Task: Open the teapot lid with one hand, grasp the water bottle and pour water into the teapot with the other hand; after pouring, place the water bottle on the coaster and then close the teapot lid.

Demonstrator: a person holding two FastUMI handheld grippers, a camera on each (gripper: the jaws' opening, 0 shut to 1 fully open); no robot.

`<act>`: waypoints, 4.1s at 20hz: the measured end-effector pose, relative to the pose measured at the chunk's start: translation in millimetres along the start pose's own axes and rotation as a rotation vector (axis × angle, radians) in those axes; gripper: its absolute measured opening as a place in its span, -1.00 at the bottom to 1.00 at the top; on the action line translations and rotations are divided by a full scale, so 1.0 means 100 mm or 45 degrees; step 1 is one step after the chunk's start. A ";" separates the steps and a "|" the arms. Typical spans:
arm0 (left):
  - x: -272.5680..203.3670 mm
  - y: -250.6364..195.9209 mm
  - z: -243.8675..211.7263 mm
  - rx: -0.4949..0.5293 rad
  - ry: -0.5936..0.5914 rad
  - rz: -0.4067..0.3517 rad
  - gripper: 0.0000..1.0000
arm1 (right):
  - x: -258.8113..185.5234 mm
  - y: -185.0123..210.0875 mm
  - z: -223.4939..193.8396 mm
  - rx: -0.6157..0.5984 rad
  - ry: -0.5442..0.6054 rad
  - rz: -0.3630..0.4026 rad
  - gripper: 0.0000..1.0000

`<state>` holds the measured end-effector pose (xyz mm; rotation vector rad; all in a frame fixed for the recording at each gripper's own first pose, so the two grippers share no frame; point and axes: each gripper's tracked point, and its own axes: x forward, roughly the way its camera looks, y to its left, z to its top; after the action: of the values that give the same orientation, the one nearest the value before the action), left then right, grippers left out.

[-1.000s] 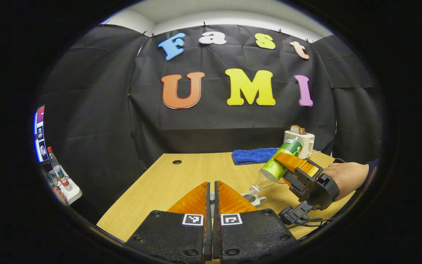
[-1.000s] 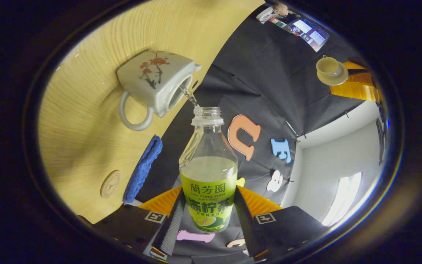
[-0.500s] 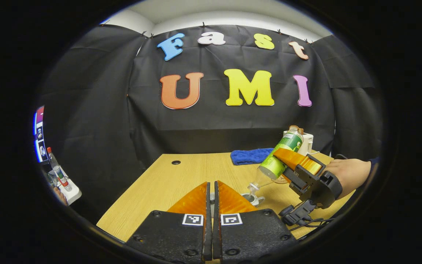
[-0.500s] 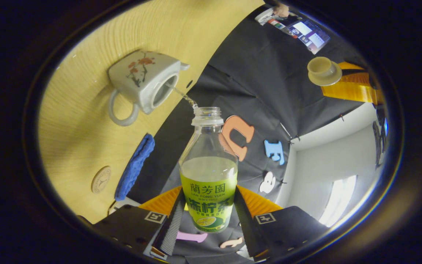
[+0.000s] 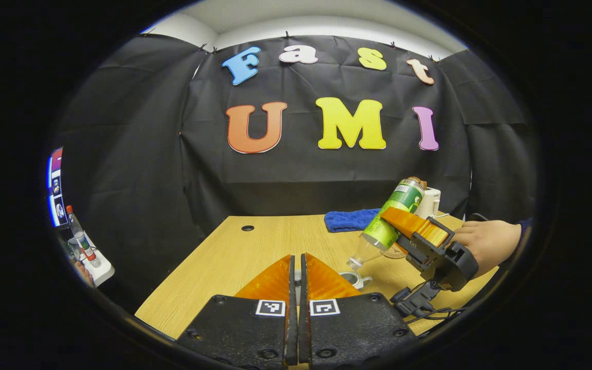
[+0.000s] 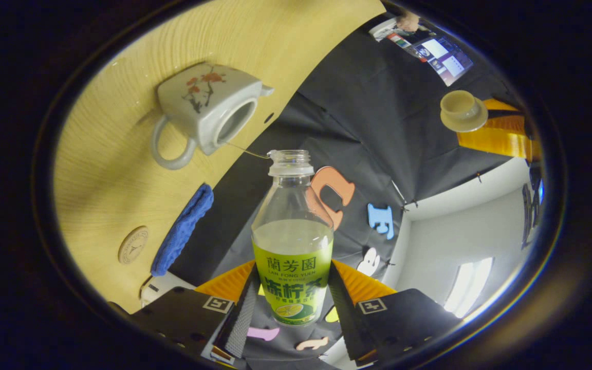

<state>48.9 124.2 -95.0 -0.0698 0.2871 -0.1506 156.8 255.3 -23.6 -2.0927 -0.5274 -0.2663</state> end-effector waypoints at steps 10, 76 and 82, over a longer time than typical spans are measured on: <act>0.01 0.01 -0.01 -0.002 0.002 0.001 -0.94 | 0.01 0.04 0.11 -0.041 -0.028 0.005 0.47; 0.19 -0.50 0.13 0.075 -0.071 -0.002 -0.90 | 0.11 1.48 -1.08 2.607 0.732 0.578 0.92; 0.45 -0.64 -0.07 0.072 -0.042 -0.011 -0.90 | -0.40 1.32 -1.51 2.611 0.739 0.421 0.92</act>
<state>80.9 53.4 -108.7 -0.0177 0.2495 -0.1658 185.2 55.2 -55.9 -0.0333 0.0658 -0.0212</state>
